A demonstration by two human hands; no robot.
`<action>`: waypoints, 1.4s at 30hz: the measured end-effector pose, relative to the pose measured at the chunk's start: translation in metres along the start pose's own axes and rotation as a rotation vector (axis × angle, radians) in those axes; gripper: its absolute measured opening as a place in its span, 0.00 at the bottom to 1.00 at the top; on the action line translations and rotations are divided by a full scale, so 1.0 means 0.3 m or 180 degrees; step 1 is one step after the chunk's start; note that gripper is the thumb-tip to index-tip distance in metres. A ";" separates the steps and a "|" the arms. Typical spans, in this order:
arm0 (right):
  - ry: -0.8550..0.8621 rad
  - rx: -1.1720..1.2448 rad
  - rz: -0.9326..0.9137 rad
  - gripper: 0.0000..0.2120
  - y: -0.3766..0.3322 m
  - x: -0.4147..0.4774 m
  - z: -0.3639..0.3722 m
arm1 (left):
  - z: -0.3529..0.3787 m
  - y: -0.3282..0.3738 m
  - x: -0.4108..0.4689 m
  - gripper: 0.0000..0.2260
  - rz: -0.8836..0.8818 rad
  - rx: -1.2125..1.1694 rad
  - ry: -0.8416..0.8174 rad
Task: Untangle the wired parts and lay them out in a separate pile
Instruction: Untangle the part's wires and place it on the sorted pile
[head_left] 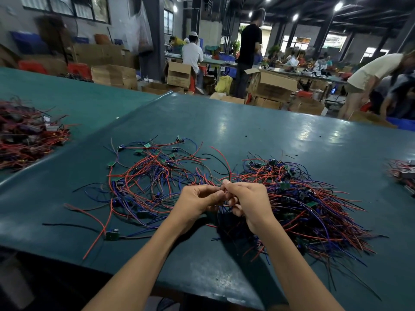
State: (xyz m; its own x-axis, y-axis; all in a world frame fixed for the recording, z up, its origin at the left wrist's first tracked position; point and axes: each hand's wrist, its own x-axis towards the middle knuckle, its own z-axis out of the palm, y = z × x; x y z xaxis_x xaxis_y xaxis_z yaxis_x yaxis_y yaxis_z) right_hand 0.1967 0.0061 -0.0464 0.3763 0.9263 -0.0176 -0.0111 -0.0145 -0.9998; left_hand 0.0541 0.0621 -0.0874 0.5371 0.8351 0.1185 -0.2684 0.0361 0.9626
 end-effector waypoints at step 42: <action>0.0079 0.0936 -0.0179 0.08 -0.315 0.198 -0.032 | -0.004 0.010 -0.001 0.10 -0.0081 -0.0443 0.0223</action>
State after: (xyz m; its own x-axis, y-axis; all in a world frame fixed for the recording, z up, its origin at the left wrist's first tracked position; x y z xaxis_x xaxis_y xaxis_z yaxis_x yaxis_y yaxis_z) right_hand 0.2289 0.0589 0.0470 0.4065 0.9130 0.0340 -0.2560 0.1496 -0.9550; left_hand 0.0520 0.0625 -0.0848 0.4893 0.8691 0.0725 -0.3664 0.1294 0.9214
